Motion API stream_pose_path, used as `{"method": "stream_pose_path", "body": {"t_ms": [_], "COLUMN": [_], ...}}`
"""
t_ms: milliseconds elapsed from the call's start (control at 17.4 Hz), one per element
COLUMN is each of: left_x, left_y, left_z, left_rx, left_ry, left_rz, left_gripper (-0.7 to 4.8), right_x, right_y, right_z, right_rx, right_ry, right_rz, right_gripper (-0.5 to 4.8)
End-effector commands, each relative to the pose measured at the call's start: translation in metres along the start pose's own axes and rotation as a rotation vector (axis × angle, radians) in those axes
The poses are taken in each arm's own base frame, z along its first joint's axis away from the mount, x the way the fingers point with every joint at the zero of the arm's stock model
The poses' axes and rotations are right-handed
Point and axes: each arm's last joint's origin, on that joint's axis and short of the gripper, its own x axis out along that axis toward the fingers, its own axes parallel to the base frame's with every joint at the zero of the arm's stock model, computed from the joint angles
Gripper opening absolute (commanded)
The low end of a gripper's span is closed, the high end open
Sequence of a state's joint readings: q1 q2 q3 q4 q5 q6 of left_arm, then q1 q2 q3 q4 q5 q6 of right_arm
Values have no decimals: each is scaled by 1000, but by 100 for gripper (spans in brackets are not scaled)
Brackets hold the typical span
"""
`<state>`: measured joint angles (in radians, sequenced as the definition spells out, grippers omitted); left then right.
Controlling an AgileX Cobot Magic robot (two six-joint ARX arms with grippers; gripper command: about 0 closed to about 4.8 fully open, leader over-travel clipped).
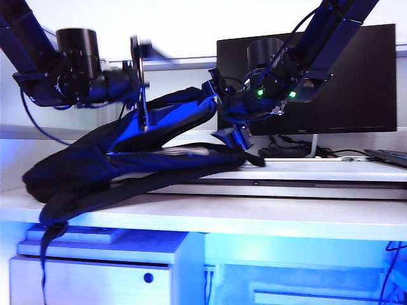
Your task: Pick up the book on the desk and put it into the open backpack.
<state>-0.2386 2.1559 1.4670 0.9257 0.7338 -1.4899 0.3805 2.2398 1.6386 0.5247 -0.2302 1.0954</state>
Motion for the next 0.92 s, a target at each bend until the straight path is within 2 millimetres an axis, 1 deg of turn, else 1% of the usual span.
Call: {"method": "stream_pose_path", "body": {"t_ms": [57, 229, 344, 459, 516, 573, 688, 745, 802, 860, 917], "left_x": [-2, -5, -6, -2, 1, 2, 1, -2, -7, -11, -14], "left_y": [10, 20, 23, 22, 17, 5, -25, -54, -87, -107, -119], "left_z": [-2, -4, -10, -17, -20, -21, -19, -19, -20, -22, -23], "left_rx": [102, 240, 286, 310, 389, 484, 605, 687, 805, 891, 949], "left_ry": [87, 200, 304, 403, 427, 417, 389, 362, 338, 323, 314], "left_rz": [84, 125, 109, 57, 10, -23, -67, -104, -155, -184, -195], "left_gripper": [475, 476, 476, 476, 476, 476, 475, 475, 475, 474, 474], "right_x": [-5, -21, -30, -39, -45, -51, -66, -78, -96, -108, -119], "right_y": [4, -14, -19, -16, -11, -3, 18, 38, 65, 82, 97], "right_z": [13, 39, 53, 69, 74, 77, 84, 90, 99, 103, 106], "right_rx": [-142, -290, -326, -374, -430, -512, -639, -693, -754, -795, -827], "right_ry": [-35, 14, 17, -9, -24, -31, -30, -61, -123, -158, -176], "right_rz": [-34, -211, -260, -280, -321, -381, -445, -470, -502, -512, -508], "right_gripper": [392, 392, 392, 391, 391, 392, 392, 392, 391, 391, 391]}}
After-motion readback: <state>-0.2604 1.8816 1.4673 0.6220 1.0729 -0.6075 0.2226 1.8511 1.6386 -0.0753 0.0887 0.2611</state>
